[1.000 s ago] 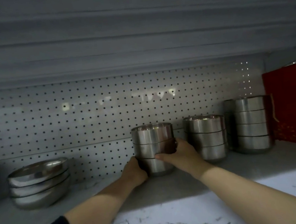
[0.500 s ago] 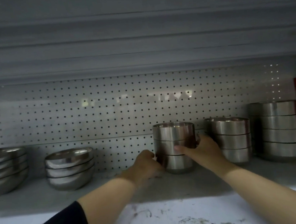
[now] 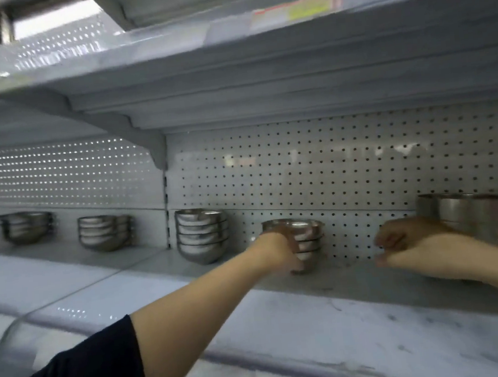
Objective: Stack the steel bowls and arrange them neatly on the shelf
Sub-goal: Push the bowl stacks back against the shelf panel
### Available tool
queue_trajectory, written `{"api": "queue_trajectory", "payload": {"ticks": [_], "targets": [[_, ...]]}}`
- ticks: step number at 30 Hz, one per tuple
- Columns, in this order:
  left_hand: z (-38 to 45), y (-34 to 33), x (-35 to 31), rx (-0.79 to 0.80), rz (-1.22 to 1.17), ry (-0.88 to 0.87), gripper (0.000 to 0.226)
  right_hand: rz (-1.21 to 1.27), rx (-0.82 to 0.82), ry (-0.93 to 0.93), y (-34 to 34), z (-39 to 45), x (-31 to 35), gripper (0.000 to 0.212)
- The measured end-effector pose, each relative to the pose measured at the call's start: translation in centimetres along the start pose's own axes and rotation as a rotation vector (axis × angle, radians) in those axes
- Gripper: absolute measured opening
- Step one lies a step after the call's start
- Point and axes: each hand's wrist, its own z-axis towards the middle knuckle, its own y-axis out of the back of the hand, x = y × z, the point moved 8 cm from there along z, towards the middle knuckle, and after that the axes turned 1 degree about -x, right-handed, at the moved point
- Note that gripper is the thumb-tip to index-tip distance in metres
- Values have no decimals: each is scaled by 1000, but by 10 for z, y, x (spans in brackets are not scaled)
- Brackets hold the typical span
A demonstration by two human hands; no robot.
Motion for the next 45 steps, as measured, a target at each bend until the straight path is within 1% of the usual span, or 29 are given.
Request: {"api": "queue_trajectory", "payload": {"ticks": [2, 3, 5, 7, 10, 13, 17, 21, 24, 26, 27, 29, 31, 32, 34, 35, 37, 40, 42, 43, 44, 45], "targets": [[-21, 26, 38, -29, 33, 0, 18, -10, 15, 104, -20, -3, 62, 23], [-32, 39, 58, -33, 33, 11, 16, -2, 16, 154, -30, -2, 94, 22], [-57, 66, 104, -42, 19, 57, 10, -1, 23, 231, -53, 1, 155, 30], [-82, 94, 150, -52, -25, 107, 20, 0, 30, 269, -74, 5, 213, 35], [-114, 131, 216, -81, -36, 182, 37, 50, 28, 296, -100, 14, 287, 34], [-133, 158, 268, -83, -27, 219, 40, 86, 43, 300, -122, 25, 341, 32], [-145, 182, 310, -111, -27, 234, 42, 84, 42, 285, -136, 38, 380, 32], [-139, 186, 334, -108, -53, 241, 44, 77, 38, 247, -139, 50, 389, 35], [-122, 184, 338, -104, -67, 232, 50, 65, 32, 198, -134, 62, 375, 36], [-104, 178, 334, -65, -66, 236, 51, 59, 21, 153, -127, 72, 358, 35], [-95, 175, 330, -40, -46, 232, 45, 55, 15, 124, -122, 77, 348, 33], [-72, 168, 322, 9, 56, 233, 8, 42, 3, 47, -111, 88, 328, 27], [-45, 166, 309, 16, 153, 217, 11, 43, -9, -36, -99, 101, 311, 30], [-31, 166, 300, 15, 188, 204, 8, 47, -21, -64, -93, 107, 305, 34], [-2, 164, 283, -1, 217, 192, 30, 88, -72, -101, -83, 122, 294, 43], [10, 162, 274, -20, 200, 190, 35, 124, -110, -110, -80, 129, 289, 48], [29, 153, 262, -38, 178, 179, 35, 232, -159, -136, -80, 140, 282, 64], [50, 129, 258, -32, 76, 176, 30, 432, -187, -195, -98, 152, 275, 89], [59, 110, 262, -19, -27, 179, 30, 550, -228, -222, -107, 154, 271, 94], [63, 101, 267, -15, -86, 181, 30, 593, -241, -234, -111, 155, 266, 91], [66, 90, 273, -4, -160, 188, 31, 627, -248, -236, -114, 156, 262, 79], [69, 80, 279, 7, -244, 191, 32, 665, -240, -225, -117, 158, 258, 56]]}}
